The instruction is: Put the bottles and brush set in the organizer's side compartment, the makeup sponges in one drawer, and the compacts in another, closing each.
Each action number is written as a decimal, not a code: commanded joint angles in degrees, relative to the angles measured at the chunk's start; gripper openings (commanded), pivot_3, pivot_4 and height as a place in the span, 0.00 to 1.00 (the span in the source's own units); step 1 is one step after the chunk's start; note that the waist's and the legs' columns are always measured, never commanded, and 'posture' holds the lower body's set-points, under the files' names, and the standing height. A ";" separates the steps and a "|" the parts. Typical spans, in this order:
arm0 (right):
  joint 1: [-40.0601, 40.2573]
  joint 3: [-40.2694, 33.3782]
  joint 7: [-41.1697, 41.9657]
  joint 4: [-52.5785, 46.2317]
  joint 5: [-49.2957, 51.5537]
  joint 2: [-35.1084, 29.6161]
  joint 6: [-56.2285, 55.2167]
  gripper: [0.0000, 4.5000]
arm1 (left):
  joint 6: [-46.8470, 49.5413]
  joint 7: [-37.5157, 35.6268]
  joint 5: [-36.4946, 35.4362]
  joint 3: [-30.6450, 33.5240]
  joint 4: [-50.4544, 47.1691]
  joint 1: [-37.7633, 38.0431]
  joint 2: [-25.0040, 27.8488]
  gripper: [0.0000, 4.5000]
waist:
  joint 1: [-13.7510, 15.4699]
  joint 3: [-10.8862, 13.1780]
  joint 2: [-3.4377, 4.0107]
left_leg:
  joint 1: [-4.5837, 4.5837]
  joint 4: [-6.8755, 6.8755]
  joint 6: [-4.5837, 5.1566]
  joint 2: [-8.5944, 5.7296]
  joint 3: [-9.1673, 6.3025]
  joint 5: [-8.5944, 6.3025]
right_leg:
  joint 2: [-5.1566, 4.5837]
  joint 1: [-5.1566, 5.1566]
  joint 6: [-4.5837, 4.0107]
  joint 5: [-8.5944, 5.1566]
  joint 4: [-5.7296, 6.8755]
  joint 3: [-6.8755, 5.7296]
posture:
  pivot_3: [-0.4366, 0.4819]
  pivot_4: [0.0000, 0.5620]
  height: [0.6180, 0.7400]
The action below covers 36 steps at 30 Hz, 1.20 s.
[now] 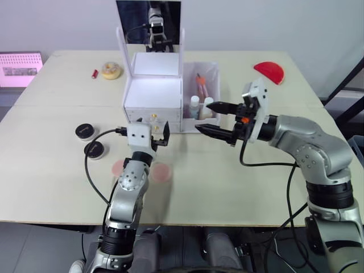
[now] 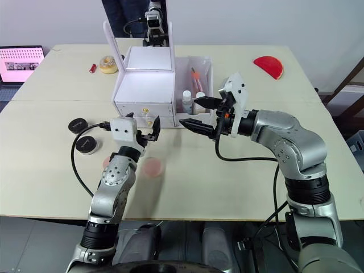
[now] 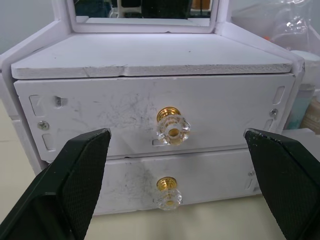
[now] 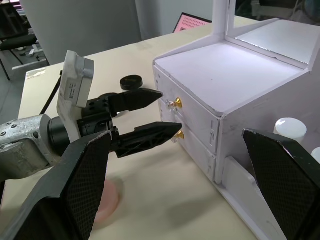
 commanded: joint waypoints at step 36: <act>-1.24 -2.30 0.33 -1.10 -0.11 -1.78 -1.08 1.00 | -3.89 -12.25 -3.46 -0.62 -11.55 8.07 8.87 0.06 | 0.10 0.02 0.03 | -0.10 -0.19 0.00 0.00 0.00 0.00 | -0.01 -0.16 0.05 -0.05 -0.06 0.00 | 0.48 0.27 1.00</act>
